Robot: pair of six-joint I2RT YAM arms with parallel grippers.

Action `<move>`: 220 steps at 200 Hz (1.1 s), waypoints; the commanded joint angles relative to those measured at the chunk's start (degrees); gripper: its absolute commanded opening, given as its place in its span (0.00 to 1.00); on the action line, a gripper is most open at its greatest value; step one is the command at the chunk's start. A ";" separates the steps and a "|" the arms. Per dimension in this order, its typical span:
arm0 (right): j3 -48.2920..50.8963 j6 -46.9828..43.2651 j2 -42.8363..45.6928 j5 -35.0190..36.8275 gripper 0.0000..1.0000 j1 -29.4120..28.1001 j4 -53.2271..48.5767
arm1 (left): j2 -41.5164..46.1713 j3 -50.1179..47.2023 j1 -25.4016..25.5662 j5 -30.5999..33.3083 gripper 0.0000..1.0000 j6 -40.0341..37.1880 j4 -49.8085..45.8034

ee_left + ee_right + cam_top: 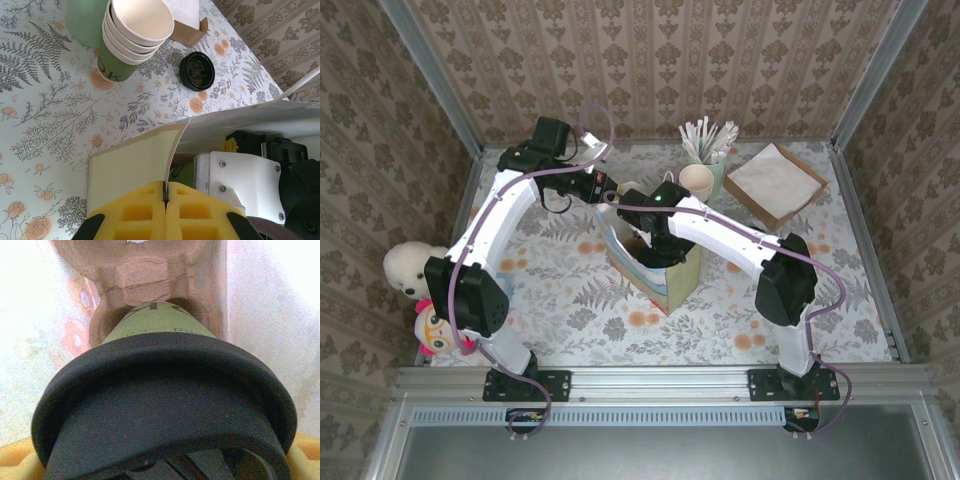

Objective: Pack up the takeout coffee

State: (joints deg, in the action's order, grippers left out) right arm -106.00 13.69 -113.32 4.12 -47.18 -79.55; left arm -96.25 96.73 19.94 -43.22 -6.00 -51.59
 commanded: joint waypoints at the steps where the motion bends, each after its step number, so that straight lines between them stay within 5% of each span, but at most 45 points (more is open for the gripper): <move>1: 0.22 0.81 -2.54 0.01 0.51 -0.26 -2.77 | 2.43 -0.03 -0.02 -0.13 0.00 0.00 0.75; 220: 0.68 0.54 -2.61 -0.36 0.51 -0.26 -2.45 | 3.26 -1.25 0.09 -0.26 0.00 0.37 2.42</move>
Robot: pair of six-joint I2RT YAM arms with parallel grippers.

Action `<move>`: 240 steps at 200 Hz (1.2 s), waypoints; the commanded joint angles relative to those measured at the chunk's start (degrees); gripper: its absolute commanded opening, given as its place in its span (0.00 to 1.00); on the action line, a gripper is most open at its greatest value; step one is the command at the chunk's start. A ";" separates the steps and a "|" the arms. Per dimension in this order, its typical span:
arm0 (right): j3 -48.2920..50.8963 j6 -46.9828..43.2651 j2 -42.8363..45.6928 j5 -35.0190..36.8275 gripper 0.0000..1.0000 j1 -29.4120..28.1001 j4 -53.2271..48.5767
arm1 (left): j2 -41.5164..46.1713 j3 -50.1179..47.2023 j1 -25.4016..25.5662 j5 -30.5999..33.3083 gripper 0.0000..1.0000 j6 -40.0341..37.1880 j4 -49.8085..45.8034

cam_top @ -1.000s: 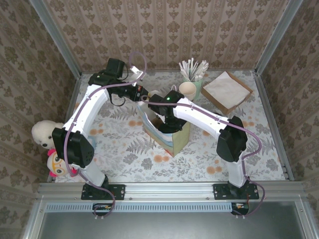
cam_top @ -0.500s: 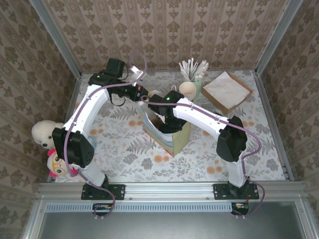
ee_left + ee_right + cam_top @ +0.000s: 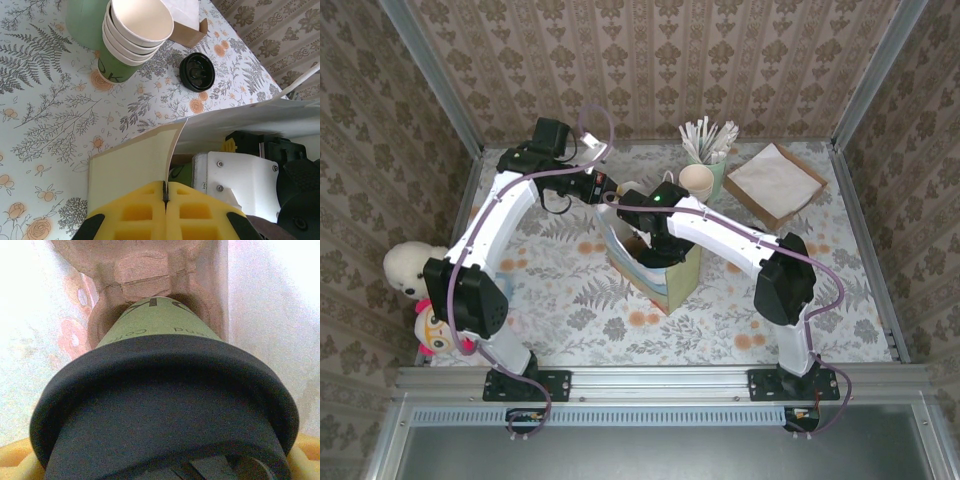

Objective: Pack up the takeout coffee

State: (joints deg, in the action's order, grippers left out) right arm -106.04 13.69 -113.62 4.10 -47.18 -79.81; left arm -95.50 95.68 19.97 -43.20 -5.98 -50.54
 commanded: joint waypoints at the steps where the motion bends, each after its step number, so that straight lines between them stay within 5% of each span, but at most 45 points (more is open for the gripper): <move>1: 0.69 0.54 -2.30 -0.37 0.51 -0.27 -2.19 | 2.52 -0.17 0.07 -0.25 0.00 0.35 1.35; 240: -5.67 0.52 -1.47 -0.21 0.50 -0.61 -8.12 | 2.86 0.39 0.50 0.46 0.00 0.38 1.25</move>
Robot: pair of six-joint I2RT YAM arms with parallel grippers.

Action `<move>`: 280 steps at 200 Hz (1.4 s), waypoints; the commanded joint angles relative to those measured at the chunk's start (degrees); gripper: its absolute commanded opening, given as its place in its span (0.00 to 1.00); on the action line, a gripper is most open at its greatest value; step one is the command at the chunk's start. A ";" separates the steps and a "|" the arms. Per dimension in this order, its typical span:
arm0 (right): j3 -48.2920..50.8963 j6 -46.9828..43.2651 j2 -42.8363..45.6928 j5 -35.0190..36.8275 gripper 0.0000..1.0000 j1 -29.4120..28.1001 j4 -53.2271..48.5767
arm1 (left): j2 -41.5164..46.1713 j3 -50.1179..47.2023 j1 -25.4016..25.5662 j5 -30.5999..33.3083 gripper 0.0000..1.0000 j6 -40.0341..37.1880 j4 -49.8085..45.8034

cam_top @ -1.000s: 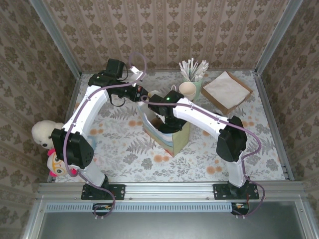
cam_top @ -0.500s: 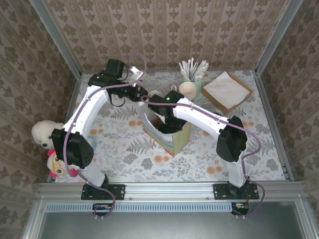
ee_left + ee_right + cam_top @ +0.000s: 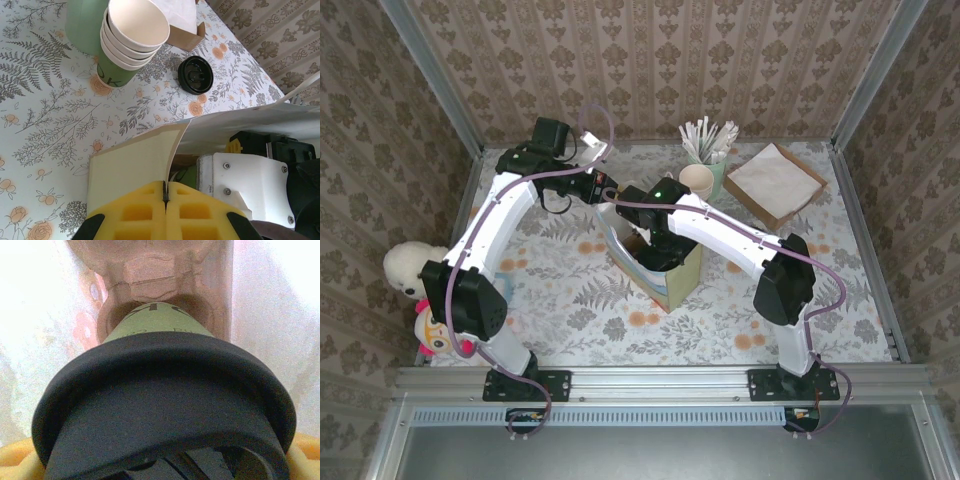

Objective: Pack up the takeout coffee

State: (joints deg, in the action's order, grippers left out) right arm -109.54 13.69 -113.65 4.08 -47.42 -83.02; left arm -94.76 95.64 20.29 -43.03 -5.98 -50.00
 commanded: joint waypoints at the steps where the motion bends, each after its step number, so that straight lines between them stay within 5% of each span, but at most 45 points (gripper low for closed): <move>1: -2.22 0.53 -1.51 -0.20 0.50 -0.34 -4.98 | 2.12 0.48 0.18 0.25 0.00 0.37 0.70; 280: 3.10 0.63 -2.37 -0.93 0.50 0.21 -0.12 | 2.36 0.32 0.18 0.10 0.00 0.33 0.34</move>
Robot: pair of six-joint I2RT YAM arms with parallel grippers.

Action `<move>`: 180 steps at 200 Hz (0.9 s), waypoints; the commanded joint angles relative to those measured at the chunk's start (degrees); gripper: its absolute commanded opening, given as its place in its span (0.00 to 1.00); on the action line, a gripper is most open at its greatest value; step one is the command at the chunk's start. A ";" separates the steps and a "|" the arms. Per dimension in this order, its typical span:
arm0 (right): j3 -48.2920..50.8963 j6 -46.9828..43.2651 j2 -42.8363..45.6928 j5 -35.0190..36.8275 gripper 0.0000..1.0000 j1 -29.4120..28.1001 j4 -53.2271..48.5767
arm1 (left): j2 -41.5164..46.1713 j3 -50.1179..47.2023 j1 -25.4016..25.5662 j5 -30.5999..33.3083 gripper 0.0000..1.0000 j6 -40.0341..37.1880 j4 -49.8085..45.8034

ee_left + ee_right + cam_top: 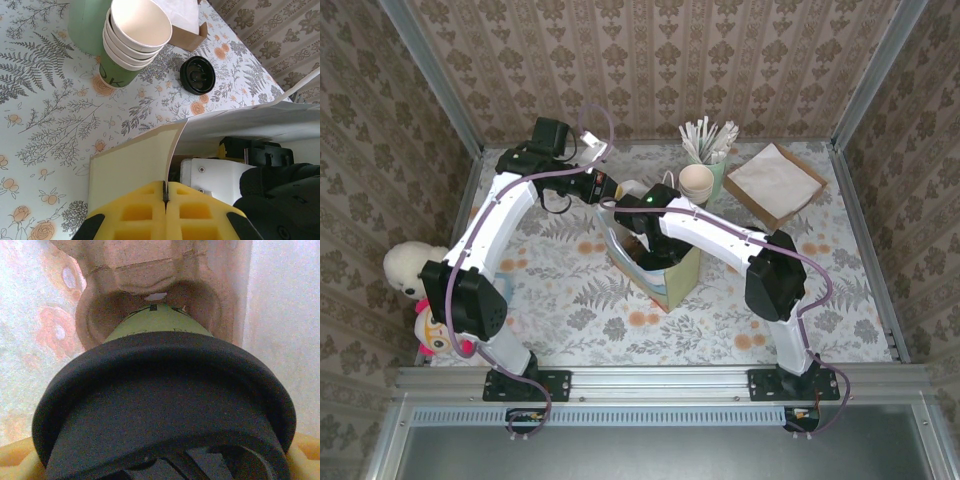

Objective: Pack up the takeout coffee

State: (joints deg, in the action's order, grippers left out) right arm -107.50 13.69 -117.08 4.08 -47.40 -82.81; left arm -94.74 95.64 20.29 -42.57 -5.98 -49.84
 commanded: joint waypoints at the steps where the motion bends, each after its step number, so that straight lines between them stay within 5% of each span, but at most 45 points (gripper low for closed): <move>1: 1.07 0.63 1.11 -0.92 0.50 0.15 -0.34 | 2.35 0.33 0.18 -0.39 0.00 0.30 0.23; 180: 1.66 1.07 4.26 0.15 0.48 0.22 4.41 | 2.01 -0.26 0.27 -1.20 0.00 0.44 0.89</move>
State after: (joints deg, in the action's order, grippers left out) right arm -106.59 13.72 -115.85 4.08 -47.40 -79.85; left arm -94.74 95.64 20.27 -42.46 -5.96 -49.60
